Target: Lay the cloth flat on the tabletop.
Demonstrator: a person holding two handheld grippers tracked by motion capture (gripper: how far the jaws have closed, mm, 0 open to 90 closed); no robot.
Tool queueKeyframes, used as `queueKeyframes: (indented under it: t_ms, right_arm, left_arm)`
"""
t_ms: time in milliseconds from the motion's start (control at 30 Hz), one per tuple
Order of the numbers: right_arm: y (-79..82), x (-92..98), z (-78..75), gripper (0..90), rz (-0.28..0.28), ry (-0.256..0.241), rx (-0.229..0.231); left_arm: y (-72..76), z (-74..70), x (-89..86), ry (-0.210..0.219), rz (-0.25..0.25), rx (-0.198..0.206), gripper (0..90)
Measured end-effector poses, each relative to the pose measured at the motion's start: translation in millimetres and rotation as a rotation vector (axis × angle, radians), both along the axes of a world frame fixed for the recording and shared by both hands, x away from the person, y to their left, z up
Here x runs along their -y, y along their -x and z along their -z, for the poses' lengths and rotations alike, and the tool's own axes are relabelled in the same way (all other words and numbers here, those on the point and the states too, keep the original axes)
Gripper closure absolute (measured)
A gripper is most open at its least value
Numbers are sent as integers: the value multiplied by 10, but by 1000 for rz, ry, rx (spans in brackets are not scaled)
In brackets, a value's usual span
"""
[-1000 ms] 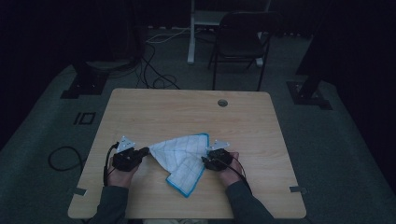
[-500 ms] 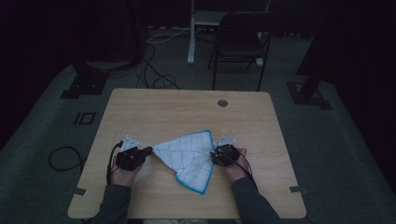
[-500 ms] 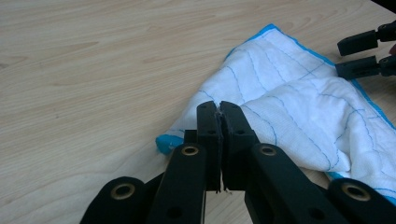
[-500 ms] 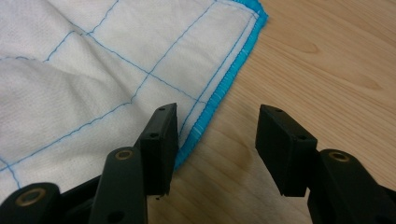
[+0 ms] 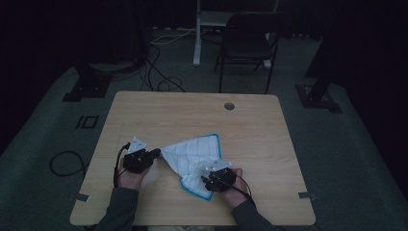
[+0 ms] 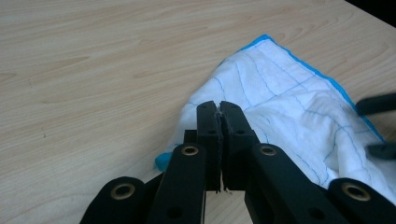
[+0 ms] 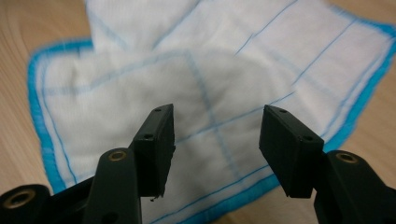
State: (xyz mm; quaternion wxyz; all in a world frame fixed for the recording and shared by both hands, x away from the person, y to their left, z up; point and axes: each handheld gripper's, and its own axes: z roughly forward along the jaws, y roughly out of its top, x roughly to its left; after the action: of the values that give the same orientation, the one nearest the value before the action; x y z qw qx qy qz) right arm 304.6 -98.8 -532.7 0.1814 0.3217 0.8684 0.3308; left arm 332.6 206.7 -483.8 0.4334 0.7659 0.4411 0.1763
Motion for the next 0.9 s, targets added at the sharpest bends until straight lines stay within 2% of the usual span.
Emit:
queueKeyframes:
  t_ms: [33, 100, 267, 567, 800, 900]
  right_arm:
    - [-2, -9, 40, 438, 2, 11, -6]
    - [-8, 20, 47, 427, 10, -5, -12]
    - [-18, 129, 32, 426, 24, 31, 7]
    - [-107, 429, 20, 425, 127, 40, -2]
    - [-133, 508, 23, 425, 151, 34, -6]
    - [-129, 508, 26, 426, 155, 29, -8]
  left_arm:
    - [-12, -1, 7, 3, -2, 0, 883]
    - [-63, 2, 18, -5, 0, 3, 883]
    - [-218, -1, 71, 1, -7, -2, 883]
    - [-428, -83, 298, -11, 27, 6, 883]
    - [-660, -32, 539, 4, 49, 3, 880]
    - [-741, 22, 599, 2, 54, -14, 870]
